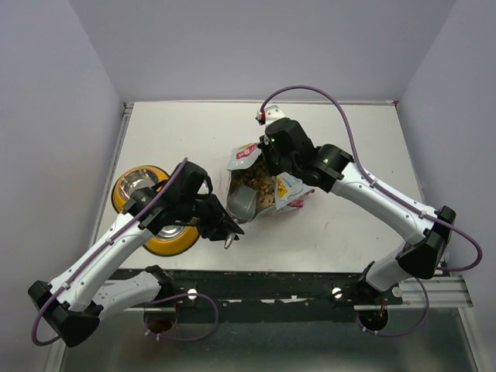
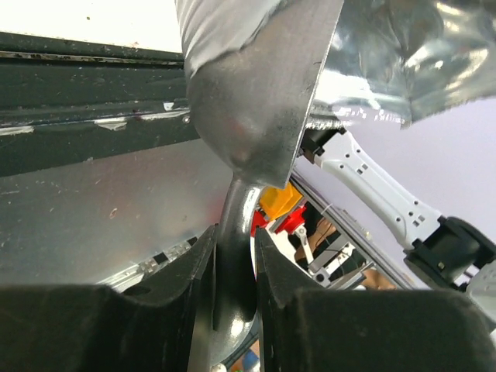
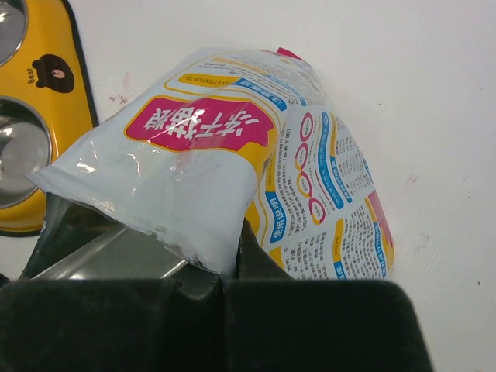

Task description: Serve the pet food

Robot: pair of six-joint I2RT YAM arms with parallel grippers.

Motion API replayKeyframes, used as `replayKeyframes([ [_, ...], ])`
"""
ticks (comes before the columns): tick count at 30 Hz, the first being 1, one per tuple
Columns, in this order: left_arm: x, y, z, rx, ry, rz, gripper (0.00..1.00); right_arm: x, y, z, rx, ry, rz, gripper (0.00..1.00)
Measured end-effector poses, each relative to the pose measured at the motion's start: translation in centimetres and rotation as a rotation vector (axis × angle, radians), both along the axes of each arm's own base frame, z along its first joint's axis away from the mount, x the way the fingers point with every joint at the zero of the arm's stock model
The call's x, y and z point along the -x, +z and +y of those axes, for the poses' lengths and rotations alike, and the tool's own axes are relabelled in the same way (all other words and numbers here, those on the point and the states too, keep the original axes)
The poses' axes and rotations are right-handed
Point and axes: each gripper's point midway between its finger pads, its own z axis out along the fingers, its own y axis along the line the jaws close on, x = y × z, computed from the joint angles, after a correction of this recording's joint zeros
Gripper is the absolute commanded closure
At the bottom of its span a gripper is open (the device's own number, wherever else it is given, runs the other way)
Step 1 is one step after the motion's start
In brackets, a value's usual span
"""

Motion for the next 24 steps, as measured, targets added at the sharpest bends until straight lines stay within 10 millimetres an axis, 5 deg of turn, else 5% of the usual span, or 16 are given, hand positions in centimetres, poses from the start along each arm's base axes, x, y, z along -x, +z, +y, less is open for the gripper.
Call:
replayKeyframes([
  [11, -2.9, -2.3, -1.4, -0.051, 0.090, 0.104, 1.00, 2.7, -0.6, 1.7, 0.042, 0.053, -0.007, 0.99],
  [18, -5.1, -5.1, -2.2, -0.035, 0.121, 0.162, 1.00, 3.0, -0.7, 1.9, 0.042, 0.062, -0.007, 0.99],
  [24, -5.8, -5.4, -2.5, 0.008, 0.140, 0.186, 1.00, 3.2, -1.0, 2.0, 0.037, 0.069, -0.006, 0.99],
])
